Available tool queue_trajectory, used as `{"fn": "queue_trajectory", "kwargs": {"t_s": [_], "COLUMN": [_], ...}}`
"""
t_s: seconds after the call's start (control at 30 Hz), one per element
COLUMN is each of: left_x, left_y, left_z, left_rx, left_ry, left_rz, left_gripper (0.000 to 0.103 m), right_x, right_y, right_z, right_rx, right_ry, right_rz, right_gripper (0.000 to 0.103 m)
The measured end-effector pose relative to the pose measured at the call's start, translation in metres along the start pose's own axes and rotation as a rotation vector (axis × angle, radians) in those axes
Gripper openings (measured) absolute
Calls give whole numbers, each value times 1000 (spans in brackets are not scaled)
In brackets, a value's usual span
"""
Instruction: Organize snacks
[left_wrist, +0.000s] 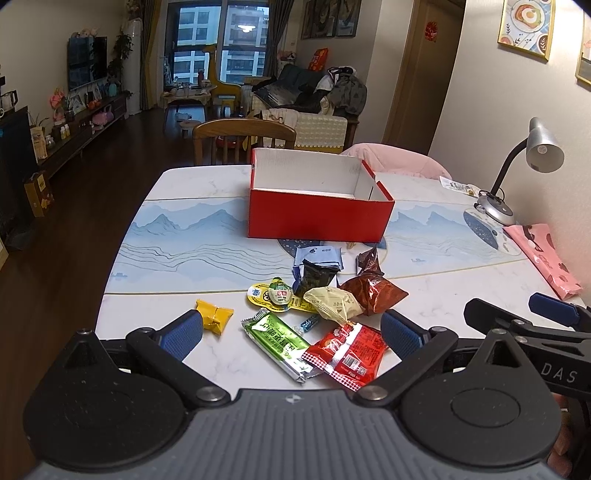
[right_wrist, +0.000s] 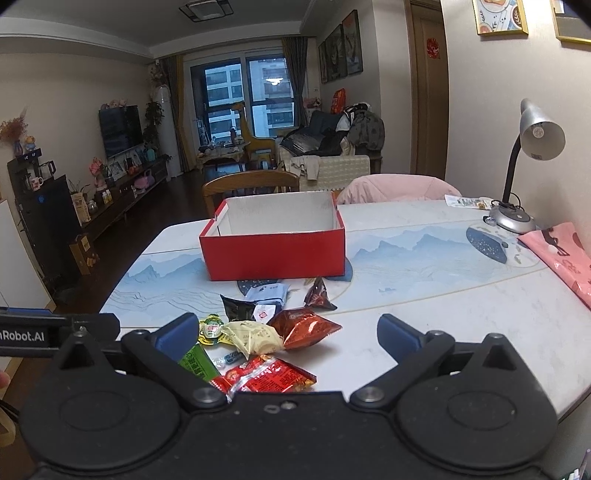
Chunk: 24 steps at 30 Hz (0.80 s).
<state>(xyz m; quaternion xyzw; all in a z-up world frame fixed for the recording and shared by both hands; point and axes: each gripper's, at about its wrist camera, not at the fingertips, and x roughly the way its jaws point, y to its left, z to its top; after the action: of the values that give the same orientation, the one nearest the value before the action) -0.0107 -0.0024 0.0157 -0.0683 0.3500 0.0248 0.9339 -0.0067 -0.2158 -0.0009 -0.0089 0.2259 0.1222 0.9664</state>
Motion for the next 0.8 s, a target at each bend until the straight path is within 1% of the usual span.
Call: {"fn": "queue_trajectory", "kwargs": {"t_s": [0.37,0.8], "left_x": [-6,-1], "left_y": [-8,-7], "left_z": [-3,-6], "left_rx": [-8,-12], "left_ry": [5,5], "left_rz": [-19,-40], "left_gripper": [103,103], "right_x": [-6,-12], "right_y": [-3,-6], "right_z": [-2,-1], "right_rx": [-15,-31], "right_ry": [-20,-35], "right_rz": [-4,2], "right_gripper": [103,103]}}
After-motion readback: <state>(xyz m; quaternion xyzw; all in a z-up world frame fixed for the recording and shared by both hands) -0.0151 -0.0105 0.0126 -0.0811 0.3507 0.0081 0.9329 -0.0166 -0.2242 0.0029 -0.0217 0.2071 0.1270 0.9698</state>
